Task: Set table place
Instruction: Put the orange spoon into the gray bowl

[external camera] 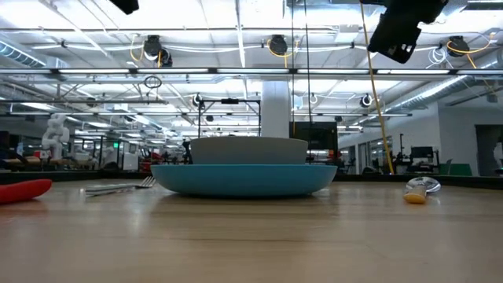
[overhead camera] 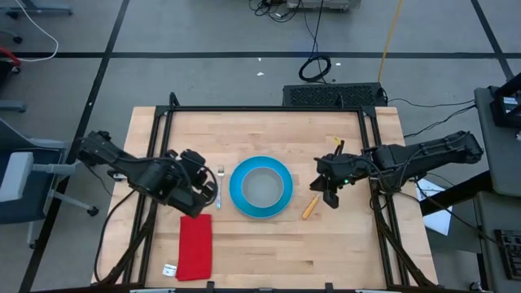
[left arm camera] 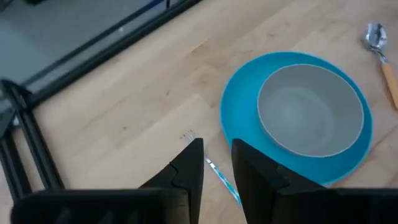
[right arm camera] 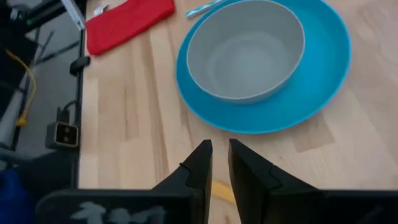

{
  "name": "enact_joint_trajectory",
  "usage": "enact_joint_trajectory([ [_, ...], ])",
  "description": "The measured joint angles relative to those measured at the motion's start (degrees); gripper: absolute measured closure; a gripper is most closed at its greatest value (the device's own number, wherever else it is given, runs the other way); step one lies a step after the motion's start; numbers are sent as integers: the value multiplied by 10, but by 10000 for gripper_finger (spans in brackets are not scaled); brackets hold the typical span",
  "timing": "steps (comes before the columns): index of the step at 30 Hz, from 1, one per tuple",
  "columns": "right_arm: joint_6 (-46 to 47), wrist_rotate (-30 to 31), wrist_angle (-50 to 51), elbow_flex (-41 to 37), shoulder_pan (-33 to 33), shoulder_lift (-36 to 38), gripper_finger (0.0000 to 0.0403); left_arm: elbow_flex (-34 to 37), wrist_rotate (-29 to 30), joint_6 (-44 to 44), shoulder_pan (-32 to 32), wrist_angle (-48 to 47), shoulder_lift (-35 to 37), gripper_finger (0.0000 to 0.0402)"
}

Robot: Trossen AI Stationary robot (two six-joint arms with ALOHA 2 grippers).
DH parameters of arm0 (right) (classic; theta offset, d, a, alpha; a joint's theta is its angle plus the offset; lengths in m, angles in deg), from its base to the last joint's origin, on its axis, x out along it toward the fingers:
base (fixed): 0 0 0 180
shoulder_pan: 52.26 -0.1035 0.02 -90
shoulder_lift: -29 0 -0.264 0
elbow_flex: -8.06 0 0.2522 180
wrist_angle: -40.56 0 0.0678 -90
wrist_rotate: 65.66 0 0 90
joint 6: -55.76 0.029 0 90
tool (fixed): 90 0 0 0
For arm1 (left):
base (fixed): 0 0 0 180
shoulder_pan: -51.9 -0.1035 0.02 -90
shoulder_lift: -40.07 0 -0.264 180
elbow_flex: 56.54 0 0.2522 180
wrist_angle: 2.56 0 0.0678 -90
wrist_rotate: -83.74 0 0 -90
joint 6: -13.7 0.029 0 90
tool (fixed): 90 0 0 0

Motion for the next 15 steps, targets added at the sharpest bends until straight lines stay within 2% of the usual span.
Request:
enact_joint_trajectory([
  [2, 23, 2, 0, 0, 1, 0, 358, 0, 9, 19, 7, 2, 11, 314],
  [15, 125, 129, -16, 0, 0, 0, 358, 0, 21, 144, 39, 2, 22, 314],
])
